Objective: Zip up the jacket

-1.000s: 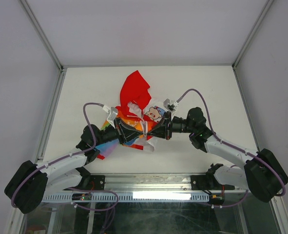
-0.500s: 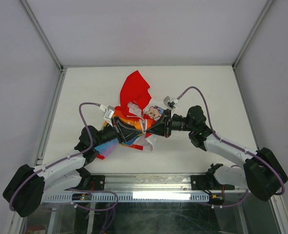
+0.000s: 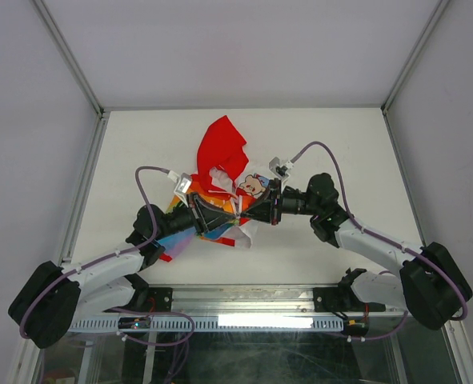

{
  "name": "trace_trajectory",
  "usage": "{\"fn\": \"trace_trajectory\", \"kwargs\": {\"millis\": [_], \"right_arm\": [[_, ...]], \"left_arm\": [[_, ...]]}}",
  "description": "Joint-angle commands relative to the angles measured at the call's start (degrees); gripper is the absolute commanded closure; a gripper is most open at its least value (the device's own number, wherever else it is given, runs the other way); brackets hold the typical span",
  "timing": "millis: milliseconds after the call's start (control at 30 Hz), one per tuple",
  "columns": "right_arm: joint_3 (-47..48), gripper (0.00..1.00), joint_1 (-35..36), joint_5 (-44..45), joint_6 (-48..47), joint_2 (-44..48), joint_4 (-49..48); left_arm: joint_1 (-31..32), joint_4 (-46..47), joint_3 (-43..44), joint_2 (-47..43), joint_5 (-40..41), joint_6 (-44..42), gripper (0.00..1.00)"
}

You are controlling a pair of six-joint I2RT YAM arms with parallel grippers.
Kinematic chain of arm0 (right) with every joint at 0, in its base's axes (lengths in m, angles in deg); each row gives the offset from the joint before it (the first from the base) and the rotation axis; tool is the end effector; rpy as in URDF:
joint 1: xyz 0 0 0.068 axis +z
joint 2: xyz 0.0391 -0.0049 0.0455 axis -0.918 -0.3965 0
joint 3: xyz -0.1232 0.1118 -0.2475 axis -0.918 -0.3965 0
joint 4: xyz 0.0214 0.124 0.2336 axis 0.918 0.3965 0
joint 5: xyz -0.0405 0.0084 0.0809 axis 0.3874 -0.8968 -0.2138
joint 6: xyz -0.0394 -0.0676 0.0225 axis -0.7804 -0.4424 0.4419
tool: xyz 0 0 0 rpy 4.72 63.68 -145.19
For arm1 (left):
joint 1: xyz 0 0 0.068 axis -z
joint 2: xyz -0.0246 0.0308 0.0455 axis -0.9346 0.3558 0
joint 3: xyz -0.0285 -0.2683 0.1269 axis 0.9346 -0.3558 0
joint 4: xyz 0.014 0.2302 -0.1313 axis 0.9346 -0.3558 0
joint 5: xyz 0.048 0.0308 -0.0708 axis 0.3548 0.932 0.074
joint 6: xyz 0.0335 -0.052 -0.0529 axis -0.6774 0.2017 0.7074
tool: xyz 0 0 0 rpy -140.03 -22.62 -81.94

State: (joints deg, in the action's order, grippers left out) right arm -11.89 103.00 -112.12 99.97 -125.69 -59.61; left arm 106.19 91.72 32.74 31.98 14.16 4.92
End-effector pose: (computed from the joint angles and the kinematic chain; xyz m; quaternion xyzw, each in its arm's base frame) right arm 0.1801 0.1989 0.2789 -0.3491 0.6164 0.5841 0.3962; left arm 0.1552 -0.1622 0.2467 0.1589 0.6515 -0.6014 0.4344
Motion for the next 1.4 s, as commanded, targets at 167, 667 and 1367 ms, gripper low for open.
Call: {"fn": "trace_trajectory", "kwargs": {"millis": [167,667,1367], "right_arm": [[8.1,1.0,-4.5,6.9,1.0,-2.1,-1.5],[11.3,0.72,-5.0,8.6,-13.8,4.0,26.2],[-8.1,0.58,24.0,37.0,-62.3,29.7,24.0]], "left_arm": [[0.6,-11.0,0.3,1.8,-4.4,-1.5,1.0],[-0.4,-18.0,8.2,5.0,-9.1,3.4,1.0],[-0.8,-13.6,10.1,4.7,-12.6,11.3,1.0]]}}
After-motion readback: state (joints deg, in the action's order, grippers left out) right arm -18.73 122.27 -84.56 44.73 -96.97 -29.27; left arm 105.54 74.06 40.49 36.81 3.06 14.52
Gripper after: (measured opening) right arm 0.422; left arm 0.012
